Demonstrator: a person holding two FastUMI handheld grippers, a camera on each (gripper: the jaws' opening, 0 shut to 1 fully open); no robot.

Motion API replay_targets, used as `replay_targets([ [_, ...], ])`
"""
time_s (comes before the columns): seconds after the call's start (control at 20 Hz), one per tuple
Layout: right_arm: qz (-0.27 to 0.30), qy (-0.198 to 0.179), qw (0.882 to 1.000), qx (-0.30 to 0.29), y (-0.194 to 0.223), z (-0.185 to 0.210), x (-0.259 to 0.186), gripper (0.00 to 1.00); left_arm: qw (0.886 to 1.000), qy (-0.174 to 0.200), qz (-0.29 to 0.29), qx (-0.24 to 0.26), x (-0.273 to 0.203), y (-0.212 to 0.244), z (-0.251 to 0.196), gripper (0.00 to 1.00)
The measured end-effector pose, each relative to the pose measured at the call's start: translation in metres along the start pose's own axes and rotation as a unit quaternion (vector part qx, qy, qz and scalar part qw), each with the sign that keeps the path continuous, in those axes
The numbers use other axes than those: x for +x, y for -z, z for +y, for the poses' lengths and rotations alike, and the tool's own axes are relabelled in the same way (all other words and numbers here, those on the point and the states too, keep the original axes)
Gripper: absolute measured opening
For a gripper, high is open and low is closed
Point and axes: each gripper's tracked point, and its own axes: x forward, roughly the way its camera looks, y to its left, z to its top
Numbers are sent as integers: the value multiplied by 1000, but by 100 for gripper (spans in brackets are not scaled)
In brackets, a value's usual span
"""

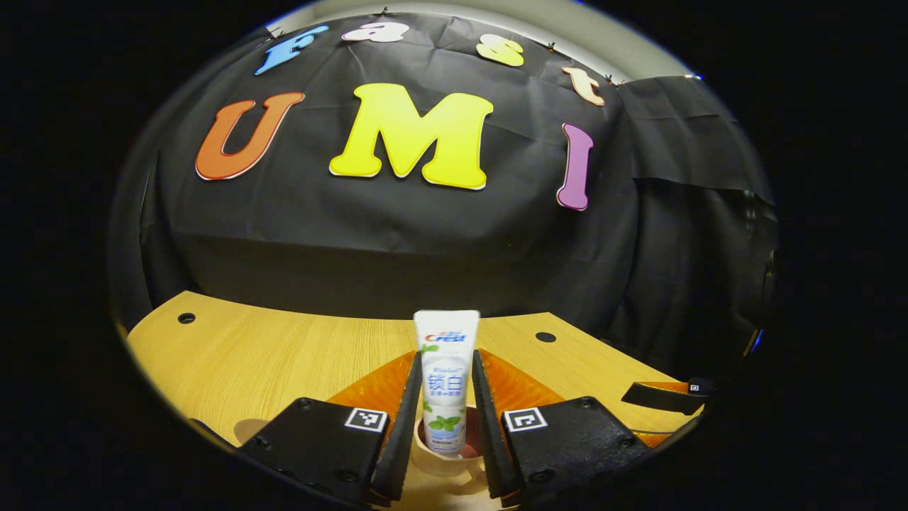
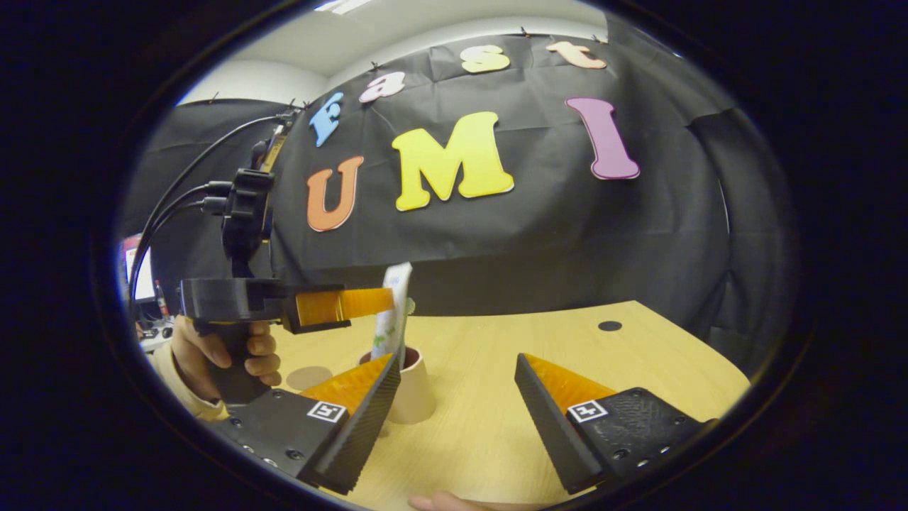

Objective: Put the toothbrush and toothpaste on the desktop into the cup, then pick up the cup and place it on the coaster on the desktop.

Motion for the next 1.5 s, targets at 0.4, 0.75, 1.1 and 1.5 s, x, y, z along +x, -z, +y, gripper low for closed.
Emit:
replay_targets([
  [0.4,12,28,999,-20,-14,18,-28,96,999,-34,-26,22,-66,-19,13,85],
  [0.75,31,35,998,-40,-21,44,-23,96,996,-72,-38,26,-120,-17,48,98],
  [1.1,67,30,996,-48,-16,76,5,96,993,-91,-78,22,-154,-27,74,98],
  [1.5,134,35,989,-56,20,98,37,96,990,-98,-93,24,-168,-19,100,98],
])
